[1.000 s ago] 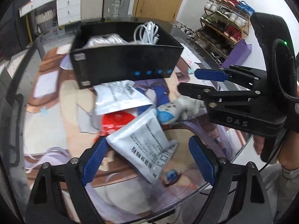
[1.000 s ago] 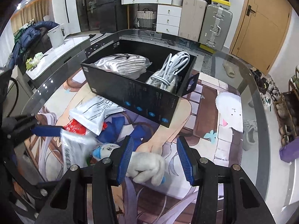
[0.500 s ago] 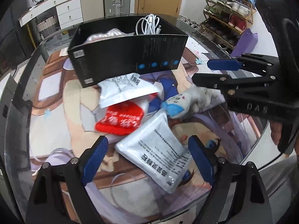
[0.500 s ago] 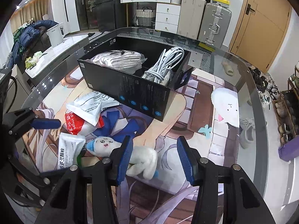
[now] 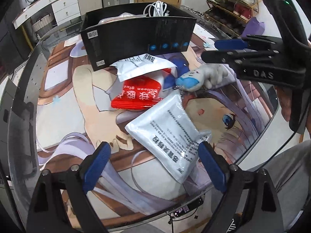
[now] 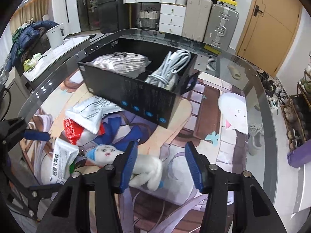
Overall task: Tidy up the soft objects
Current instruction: 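Reach the left tool to the white sachet while the right tool reaches the white plush toy, then grasp the white sachet with the left tool while the right tool grasps the plush toy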
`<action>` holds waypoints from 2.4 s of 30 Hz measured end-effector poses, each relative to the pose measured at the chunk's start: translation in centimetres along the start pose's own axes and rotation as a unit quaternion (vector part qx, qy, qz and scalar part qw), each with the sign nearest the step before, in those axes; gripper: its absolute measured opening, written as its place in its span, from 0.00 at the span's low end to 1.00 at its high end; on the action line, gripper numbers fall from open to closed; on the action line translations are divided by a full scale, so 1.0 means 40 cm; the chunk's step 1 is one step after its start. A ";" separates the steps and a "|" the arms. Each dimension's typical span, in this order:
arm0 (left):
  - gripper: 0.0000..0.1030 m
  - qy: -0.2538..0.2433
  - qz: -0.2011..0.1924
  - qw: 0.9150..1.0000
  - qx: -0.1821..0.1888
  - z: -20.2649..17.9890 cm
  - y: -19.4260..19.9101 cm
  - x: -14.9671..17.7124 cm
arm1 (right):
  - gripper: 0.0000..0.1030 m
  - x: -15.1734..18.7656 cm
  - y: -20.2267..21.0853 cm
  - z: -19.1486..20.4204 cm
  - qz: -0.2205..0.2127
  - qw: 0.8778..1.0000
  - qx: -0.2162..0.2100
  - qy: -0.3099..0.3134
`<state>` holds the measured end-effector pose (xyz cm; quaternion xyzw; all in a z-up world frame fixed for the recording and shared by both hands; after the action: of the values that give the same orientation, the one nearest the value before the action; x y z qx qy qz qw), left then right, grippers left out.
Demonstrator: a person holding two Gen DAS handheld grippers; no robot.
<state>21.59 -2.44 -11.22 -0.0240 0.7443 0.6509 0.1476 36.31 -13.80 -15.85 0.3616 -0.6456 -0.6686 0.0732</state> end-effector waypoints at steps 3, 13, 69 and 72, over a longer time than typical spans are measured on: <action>0.89 0.005 -0.002 1.000 -0.001 -0.004 -0.004 -0.006 | 0.62 0.001 -0.013 -0.008 0.007 1.000 0.000 -0.004; 0.92 -0.042 0.013 0.998 -0.040 0.030 -0.009 -0.005 | 0.62 0.037 -0.007 -0.029 0.023 0.999 -0.026 -0.013; 0.40 -0.035 -0.012 0.999 -0.036 0.028 0.018 -0.030 | 0.35 0.077 -0.014 0.201 0.044 0.992 -0.093 0.076; 0.39 -0.032 -0.023 0.999 -0.038 0.032 0.035 -0.035 | 0.35 0.081 0.009 0.196 0.036 0.992 -0.094 0.078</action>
<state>22.83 -1.18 -9.67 -0.0264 0.7131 0.6756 0.1852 29.29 -9.34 -17.52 0.3804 -0.5852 -0.6929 0.1808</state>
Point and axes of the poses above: each gripper's, at about its wrist camera, not at the fingertips, and y roughly against the way its jaws point, z to its left, x to its underside, the point moved 6 cm from there along -y, roughly the way its jaws point, and after that the axes turned 12 degrees about z, right-handed, at the moved point
